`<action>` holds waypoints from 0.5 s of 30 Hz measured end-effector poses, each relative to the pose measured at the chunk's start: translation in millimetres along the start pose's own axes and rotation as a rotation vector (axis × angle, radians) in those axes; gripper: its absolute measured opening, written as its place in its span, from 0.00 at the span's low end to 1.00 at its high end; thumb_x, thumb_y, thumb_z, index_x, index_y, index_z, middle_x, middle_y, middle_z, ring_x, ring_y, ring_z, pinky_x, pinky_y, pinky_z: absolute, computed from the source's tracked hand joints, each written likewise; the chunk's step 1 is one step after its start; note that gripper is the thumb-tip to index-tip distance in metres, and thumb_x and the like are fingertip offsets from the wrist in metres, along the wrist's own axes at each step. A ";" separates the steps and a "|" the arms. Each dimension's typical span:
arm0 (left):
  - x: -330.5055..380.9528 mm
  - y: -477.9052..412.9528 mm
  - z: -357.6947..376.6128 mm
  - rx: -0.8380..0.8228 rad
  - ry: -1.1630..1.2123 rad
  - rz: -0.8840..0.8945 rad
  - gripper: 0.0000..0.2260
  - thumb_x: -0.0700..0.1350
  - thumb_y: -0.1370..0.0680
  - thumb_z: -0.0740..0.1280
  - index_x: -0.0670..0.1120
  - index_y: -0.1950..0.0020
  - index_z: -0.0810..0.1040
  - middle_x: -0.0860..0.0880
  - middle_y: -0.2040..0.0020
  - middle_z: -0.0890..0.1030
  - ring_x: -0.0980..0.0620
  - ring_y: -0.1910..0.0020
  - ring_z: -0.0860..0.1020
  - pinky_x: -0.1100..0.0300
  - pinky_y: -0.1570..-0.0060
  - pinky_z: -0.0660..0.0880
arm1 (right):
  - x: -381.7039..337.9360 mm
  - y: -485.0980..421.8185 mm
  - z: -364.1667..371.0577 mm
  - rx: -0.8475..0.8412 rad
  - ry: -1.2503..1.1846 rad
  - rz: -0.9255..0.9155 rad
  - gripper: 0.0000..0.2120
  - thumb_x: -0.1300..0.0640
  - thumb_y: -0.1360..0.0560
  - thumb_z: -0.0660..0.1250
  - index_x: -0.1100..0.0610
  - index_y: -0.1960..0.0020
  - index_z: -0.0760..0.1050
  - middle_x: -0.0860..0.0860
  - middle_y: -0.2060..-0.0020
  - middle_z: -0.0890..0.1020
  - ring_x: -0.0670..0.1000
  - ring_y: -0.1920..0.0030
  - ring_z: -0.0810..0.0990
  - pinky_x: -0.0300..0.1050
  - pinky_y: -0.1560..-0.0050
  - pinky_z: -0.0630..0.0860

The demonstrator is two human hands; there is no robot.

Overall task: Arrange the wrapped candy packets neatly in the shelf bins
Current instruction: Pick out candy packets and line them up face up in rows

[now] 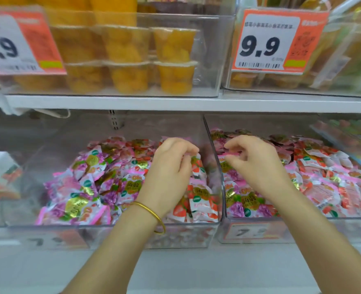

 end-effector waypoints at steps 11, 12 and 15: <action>-88.5 30.4 -131.9 0.206 -0.332 -0.235 0.12 0.31 0.28 0.62 0.44 0.52 0.80 0.48 0.52 0.76 0.45 0.47 0.74 0.58 0.46 0.67 | -128.9 6.5 80.1 -0.366 -0.216 -0.226 0.11 0.61 0.25 0.66 0.55 0.43 0.77 0.46 0.58 0.78 0.45 0.57 0.76 0.37 0.53 0.73; -94.4 33.1 -136.1 0.203 -0.335 -0.247 0.12 0.31 0.28 0.62 0.44 0.52 0.80 0.47 0.51 0.77 0.45 0.47 0.74 0.58 0.47 0.67 | -135.1 -0.1 94.7 -0.391 -0.169 -0.232 0.12 0.60 0.25 0.66 0.56 0.41 0.77 0.49 0.55 0.79 0.48 0.53 0.78 0.40 0.50 0.74; -103.9 36.9 -142.0 0.194 -0.326 -0.259 0.12 0.32 0.27 0.62 0.45 0.52 0.80 0.48 0.50 0.76 0.45 0.47 0.74 0.61 0.49 0.65 | -148.1 -14.6 139.8 -0.507 0.105 -0.266 0.22 0.52 0.27 0.70 0.58 0.36 0.72 0.54 0.41 0.77 0.54 0.41 0.76 0.48 0.41 0.73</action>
Point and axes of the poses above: each hand's wrist, its own y-axis away from the middle knuckle, its own z-axis out of the palm, x = y × z, the point moved 9 cm from there along -y, towards the middle knuckle
